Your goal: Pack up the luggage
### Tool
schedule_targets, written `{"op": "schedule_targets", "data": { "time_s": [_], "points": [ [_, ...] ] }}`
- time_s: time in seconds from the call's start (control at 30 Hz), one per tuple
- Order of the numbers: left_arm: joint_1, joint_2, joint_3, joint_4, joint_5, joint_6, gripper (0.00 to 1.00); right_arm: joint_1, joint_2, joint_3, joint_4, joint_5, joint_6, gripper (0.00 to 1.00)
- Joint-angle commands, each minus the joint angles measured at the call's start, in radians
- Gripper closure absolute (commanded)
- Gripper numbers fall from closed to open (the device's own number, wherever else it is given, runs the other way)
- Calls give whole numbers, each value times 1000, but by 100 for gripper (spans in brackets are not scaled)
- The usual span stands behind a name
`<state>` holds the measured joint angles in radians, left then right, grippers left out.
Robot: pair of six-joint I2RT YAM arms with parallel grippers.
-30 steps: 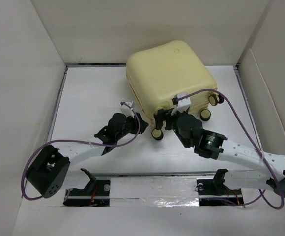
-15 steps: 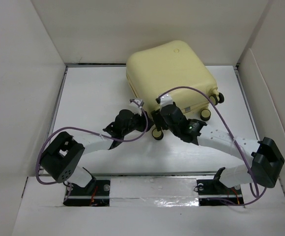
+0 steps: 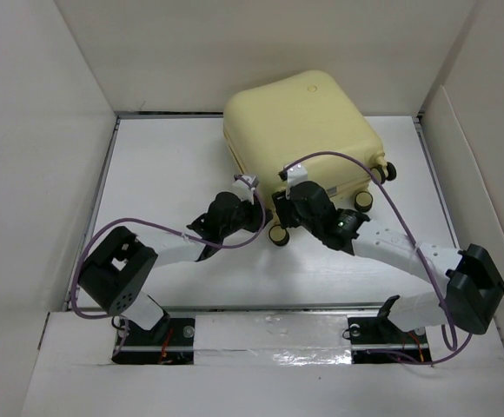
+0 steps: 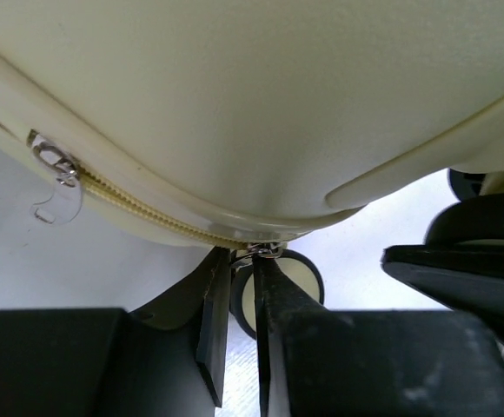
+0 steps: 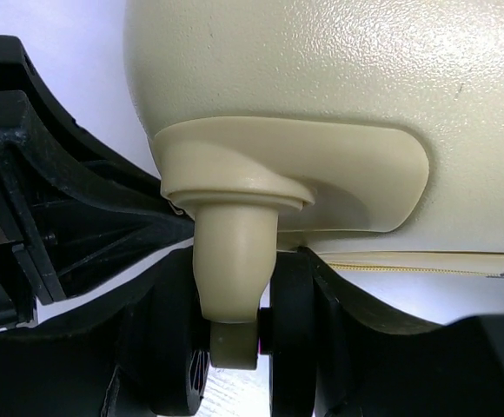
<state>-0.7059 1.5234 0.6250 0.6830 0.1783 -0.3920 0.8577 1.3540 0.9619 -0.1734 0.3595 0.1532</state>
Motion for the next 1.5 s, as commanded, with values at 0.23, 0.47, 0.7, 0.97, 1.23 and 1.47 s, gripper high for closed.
{"op": "schedule_targets", "data": {
  "time_s": [0.23, 0.47, 0.7, 0.97, 1.23, 1.47],
  "points": [
    [8, -71, -7, -152, -390, -42, 100, -25, -96, -97, 136, -97, -18, 100],
    [132, -48, 4, -151, -384, -99, 100, 63, -133, -106, 114, -68, -12, 100],
    [169, -52, 48, -189, -431, -159, 100, 173, -153, -107, 133, -82, -9, 100],
    [194, -317, -119, -134, -392, -266, 56, 250, -121, -80, 161, -85, -11, 100],
    [144, -915, -143, -459, -405, -311, 19, 391, -66, -48, 308, -94, 2, 100],
    [144, -1043, -23, -621, -320, -280, 4, 448, 40, 37, 342, -44, 2, 84]
  ]
}}
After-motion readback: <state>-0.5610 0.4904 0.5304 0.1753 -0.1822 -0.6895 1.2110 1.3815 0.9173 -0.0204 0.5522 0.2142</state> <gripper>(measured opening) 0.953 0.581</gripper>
